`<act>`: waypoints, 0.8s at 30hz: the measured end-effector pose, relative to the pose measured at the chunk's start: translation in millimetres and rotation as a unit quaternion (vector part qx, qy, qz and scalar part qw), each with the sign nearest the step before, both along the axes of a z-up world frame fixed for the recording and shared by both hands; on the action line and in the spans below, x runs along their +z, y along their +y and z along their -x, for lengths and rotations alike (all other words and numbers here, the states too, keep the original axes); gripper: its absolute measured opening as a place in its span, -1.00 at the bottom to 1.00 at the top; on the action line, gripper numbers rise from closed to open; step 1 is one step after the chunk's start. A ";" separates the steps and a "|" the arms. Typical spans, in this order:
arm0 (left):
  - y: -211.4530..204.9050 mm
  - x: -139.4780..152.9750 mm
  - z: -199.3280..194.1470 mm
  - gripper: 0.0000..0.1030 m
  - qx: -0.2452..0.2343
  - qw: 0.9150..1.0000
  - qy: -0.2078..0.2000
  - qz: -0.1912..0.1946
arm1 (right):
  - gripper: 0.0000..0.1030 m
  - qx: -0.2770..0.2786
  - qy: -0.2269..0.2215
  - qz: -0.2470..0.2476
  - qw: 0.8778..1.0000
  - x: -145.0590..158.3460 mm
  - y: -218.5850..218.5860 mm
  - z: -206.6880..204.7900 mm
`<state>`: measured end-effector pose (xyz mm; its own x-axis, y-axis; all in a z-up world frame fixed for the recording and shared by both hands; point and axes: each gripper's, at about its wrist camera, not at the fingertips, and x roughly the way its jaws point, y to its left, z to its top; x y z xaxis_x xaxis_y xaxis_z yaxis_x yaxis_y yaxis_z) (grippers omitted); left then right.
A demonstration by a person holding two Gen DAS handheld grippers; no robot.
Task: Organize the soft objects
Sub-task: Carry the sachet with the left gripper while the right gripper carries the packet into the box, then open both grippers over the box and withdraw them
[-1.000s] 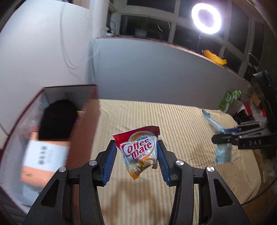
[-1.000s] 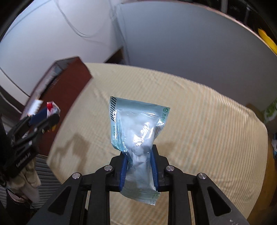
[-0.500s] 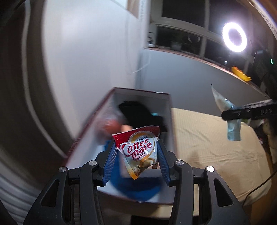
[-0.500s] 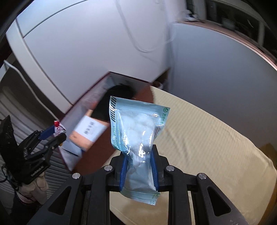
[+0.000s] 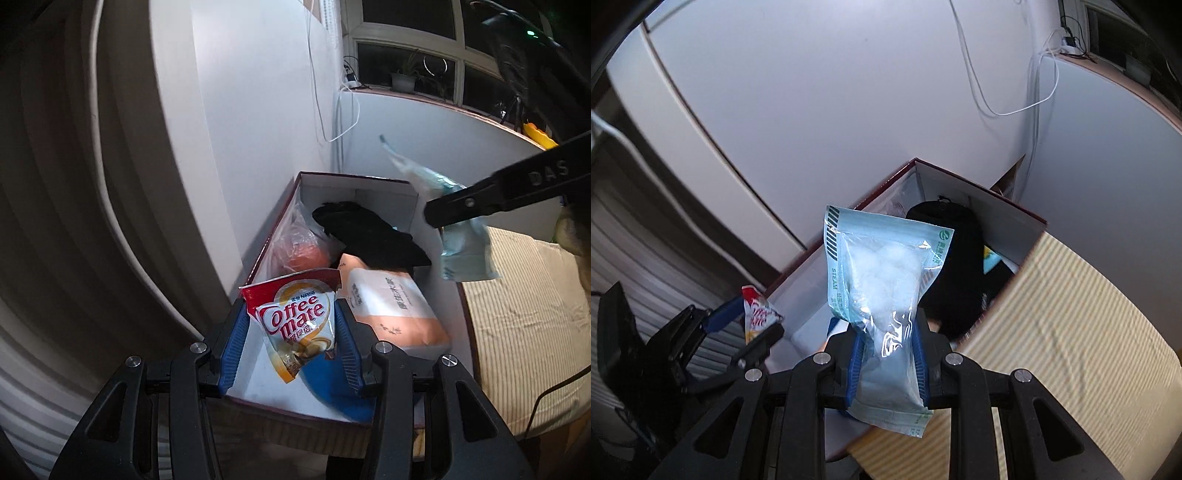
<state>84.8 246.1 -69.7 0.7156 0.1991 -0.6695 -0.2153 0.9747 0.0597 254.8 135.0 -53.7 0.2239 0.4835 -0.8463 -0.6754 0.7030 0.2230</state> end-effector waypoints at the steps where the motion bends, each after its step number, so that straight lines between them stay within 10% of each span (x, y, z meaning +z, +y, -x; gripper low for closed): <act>1: 0.8 -0.4 -0.9 -0.13 0.000 1.000 -0.001 0.003 | -0.57 -0.003 0.005 0.001 1.000 -3.3 4.7 -3.9; 24: 4.5 4.4 -3.0 0.33 0.019 1.000 -0.015 0.013 | 0.04 -0.026 0.009 -0.005 1.000 -23.3 24.9 -23.7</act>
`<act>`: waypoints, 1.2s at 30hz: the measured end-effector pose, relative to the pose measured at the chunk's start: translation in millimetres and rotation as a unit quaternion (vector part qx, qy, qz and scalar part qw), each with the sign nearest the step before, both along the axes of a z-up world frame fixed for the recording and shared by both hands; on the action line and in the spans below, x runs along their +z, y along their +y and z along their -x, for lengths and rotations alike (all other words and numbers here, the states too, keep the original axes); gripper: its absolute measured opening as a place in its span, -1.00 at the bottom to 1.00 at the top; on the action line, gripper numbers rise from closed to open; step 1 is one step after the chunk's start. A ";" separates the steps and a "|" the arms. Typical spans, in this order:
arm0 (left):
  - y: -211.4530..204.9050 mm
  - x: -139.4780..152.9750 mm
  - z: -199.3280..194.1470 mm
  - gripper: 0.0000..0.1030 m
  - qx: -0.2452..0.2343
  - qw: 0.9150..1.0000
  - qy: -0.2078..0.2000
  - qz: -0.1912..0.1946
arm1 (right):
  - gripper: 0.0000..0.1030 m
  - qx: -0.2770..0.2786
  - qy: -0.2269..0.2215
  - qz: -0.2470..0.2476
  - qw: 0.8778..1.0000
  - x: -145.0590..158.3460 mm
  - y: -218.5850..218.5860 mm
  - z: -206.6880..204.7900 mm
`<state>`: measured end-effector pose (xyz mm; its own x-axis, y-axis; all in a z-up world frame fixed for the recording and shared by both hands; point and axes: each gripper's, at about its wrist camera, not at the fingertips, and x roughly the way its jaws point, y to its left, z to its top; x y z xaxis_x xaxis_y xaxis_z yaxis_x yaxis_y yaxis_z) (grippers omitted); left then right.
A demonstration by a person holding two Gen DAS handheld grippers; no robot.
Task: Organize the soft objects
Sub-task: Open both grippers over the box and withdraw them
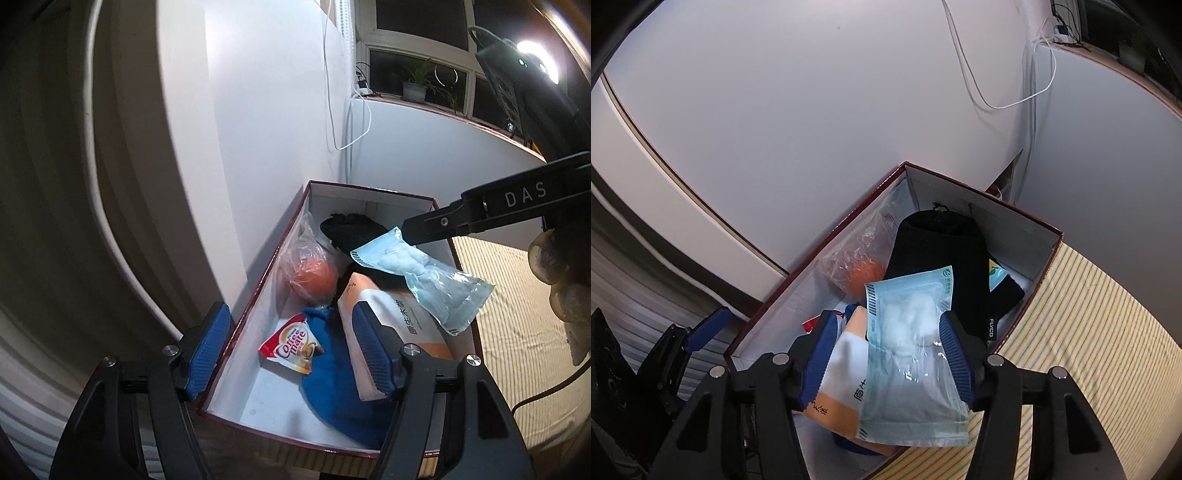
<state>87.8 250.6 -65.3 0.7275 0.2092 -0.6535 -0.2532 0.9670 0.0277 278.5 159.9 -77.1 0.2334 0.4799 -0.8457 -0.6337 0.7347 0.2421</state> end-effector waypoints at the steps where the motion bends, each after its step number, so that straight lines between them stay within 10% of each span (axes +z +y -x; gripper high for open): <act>1: 0.2 -0.1 -0.1 0.33 0.000 1.000 0.000 0.002 | 0.04 -0.001 0.001 -0.001 1.000 -0.3 -1.3 -0.2; 36: -37.6 37.7 65.3 0.46 0.000 0.998 -0.056 0.033 | 0.16 0.023 -0.056 -0.049 0.997 37.2 -61.9 75.8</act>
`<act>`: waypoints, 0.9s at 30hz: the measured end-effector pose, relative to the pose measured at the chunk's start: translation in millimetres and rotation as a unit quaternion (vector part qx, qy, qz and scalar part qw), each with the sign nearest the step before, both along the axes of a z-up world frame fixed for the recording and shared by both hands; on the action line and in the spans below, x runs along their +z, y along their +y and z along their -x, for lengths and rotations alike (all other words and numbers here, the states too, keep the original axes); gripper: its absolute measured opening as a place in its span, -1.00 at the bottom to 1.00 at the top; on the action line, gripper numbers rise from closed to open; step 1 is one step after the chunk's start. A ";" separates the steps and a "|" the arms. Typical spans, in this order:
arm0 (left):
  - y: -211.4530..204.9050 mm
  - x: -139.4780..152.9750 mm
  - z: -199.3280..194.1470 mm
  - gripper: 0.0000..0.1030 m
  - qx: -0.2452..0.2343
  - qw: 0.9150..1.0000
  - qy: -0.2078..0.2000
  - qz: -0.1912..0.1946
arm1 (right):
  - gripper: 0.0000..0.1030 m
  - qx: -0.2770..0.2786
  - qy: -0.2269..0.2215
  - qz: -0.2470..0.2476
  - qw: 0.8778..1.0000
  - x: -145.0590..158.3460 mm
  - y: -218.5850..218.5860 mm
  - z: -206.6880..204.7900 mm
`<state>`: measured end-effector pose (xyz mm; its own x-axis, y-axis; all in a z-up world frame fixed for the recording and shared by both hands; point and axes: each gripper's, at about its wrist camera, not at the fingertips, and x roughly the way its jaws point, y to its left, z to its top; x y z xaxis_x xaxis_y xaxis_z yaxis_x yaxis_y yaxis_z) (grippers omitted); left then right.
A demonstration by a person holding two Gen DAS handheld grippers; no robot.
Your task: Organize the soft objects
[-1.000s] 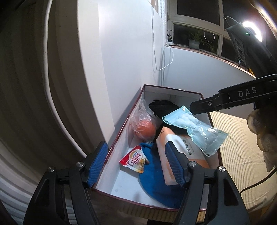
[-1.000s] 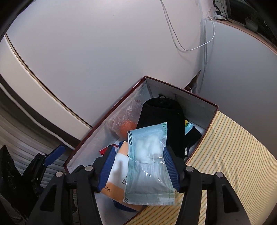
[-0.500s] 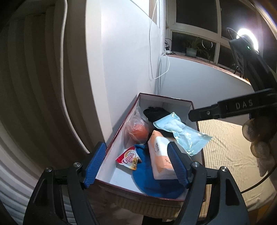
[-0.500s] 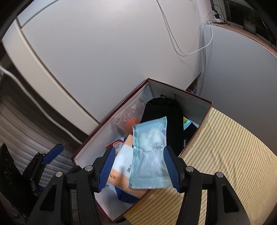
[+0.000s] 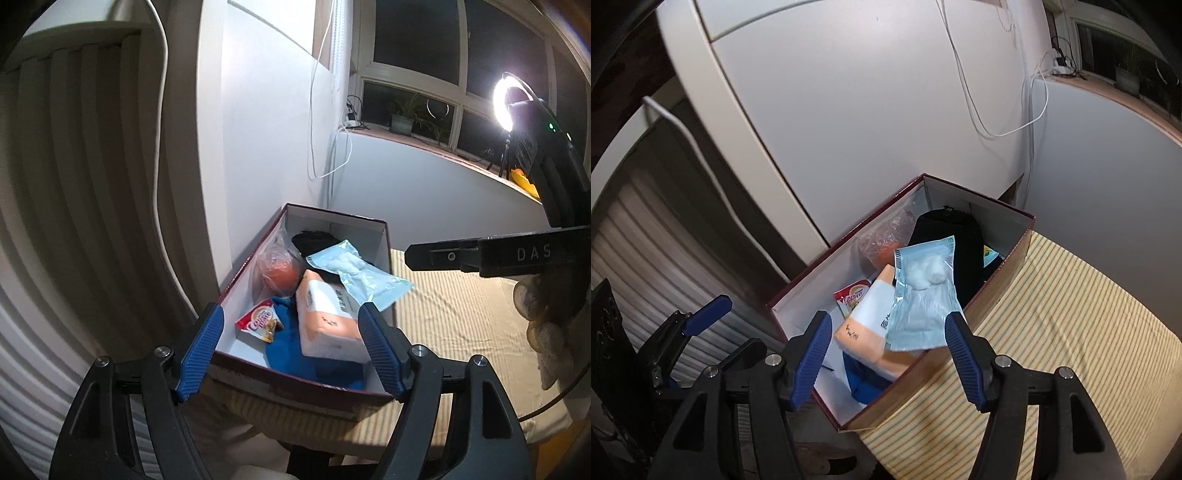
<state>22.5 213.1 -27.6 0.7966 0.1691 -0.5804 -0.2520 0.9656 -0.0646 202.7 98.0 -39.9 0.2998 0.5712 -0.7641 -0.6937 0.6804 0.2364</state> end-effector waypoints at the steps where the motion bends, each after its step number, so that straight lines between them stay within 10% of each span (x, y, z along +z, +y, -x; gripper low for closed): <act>1: -2.0 0.4 2.7 0.46 0.000 1.000 -0.001 0.000 | 0.17 0.000 -0.004 0.000 1.000 0.8 -1.7 3.1; 27: -40.5 -2.1 92.1 0.60 0.031 0.999 -0.037 0.024 | 0.49 -0.026 -0.125 -0.017 0.992 -9.2 -97.9 136.8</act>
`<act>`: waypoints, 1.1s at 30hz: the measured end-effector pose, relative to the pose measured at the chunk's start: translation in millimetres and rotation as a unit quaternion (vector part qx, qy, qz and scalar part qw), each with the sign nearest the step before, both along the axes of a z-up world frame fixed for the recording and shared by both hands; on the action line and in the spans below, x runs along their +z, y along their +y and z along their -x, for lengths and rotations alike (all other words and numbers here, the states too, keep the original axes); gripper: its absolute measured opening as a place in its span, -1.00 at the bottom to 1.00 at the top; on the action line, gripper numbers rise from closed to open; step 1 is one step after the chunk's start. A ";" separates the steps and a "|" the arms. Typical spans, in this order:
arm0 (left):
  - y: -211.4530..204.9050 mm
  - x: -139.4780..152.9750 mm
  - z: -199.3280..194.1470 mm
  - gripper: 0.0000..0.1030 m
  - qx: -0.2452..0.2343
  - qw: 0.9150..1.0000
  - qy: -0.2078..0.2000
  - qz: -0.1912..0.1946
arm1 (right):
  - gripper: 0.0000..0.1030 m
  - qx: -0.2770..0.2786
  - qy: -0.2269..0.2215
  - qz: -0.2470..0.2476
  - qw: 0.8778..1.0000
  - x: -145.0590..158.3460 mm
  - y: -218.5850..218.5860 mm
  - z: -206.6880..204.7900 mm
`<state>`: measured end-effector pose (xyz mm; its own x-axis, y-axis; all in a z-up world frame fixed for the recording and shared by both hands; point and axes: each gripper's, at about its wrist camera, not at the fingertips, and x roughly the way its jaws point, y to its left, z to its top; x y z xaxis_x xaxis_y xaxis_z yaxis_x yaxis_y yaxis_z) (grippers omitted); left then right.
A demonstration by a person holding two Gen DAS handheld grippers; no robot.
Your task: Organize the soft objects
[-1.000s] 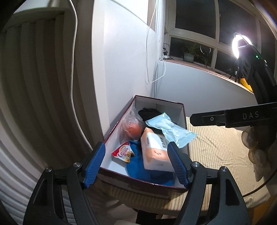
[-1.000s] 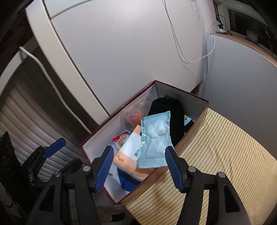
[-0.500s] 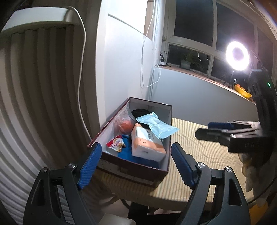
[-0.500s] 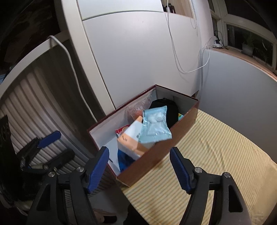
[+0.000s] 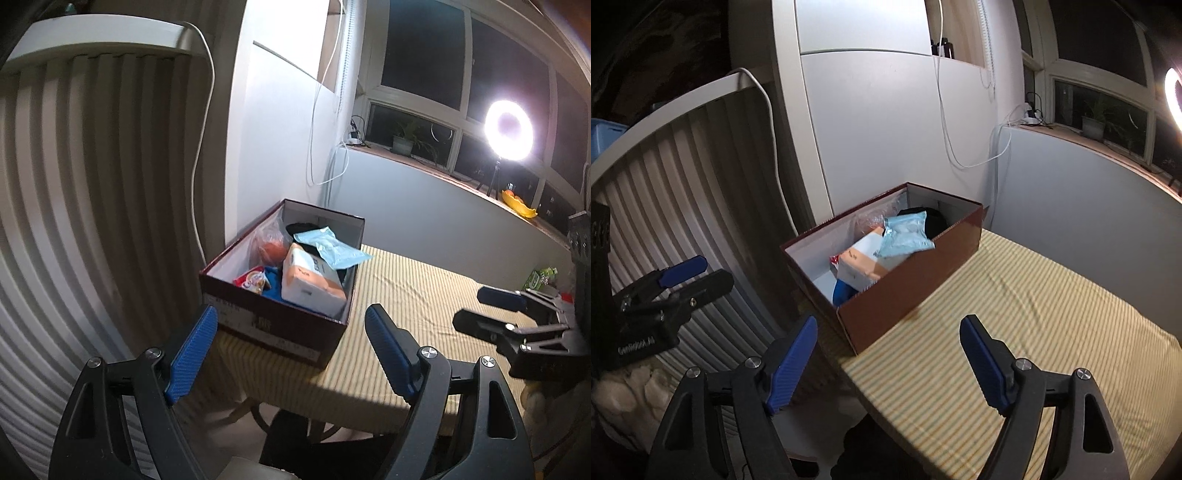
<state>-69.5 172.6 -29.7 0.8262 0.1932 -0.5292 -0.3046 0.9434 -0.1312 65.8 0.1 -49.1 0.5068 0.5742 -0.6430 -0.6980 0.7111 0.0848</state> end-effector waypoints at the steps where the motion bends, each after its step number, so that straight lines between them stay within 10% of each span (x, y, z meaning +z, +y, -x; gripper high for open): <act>1: -1.7 0.0 2.2 0.60 0.000 1.000 0.000 -0.001 | 0.49 -0.002 0.001 0.000 1.000 -1.3 -2.3 2.9; 33: -8.0 0.4 15.3 0.60 0.006 1.000 -0.004 0.010 | 0.49 -0.009 -0.023 0.014 1.000 -9.4 -14.2 30.8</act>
<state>-84.8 164.5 -29.3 0.8285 0.1919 -0.5261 -0.3145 0.9368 -0.1535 35.0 -14.0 -58.5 0.5463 0.5468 -0.6345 -0.6877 0.7253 0.0329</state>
